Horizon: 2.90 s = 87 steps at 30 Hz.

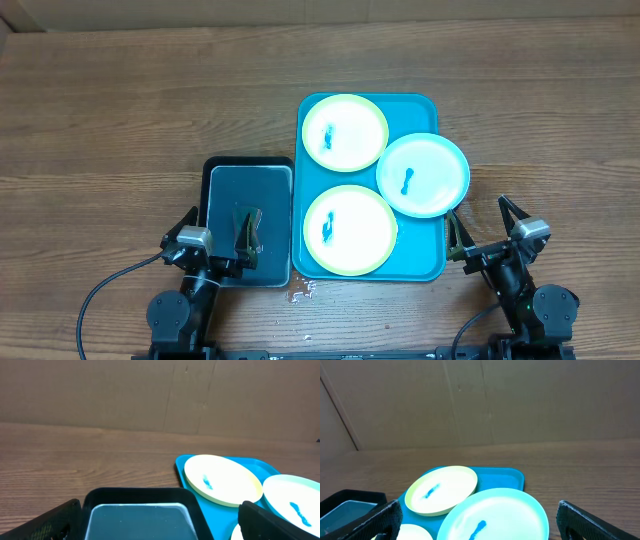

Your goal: Clean dirty plates on tray and stack at the side

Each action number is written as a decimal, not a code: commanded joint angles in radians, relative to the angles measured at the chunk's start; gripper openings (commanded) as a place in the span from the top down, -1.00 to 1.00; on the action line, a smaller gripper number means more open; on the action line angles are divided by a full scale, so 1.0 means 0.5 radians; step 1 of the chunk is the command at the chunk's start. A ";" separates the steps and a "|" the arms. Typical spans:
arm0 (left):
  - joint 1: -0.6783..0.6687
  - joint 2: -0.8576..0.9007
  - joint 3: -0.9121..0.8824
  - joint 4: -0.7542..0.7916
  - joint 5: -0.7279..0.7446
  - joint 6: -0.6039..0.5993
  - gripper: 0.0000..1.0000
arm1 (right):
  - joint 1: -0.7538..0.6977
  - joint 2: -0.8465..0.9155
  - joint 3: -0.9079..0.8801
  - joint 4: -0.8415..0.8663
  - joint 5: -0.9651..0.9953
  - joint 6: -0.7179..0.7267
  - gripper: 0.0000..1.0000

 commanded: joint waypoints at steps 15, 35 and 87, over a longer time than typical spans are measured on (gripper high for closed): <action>0.021 -0.013 -0.007 -0.001 0.009 0.008 -1.00 | 0.013 -0.020 -0.021 0.014 0.021 -0.002 -0.99; 0.021 -0.013 -0.007 -0.001 0.009 0.008 -1.00 | 0.013 -0.020 -0.021 0.014 0.021 -0.002 -1.00; 0.020 2.651 2.674 -2.597 0.539 0.089 -1.00 | 0.298 2.397 2.270 -2.312 -0.475 0.153 -0.78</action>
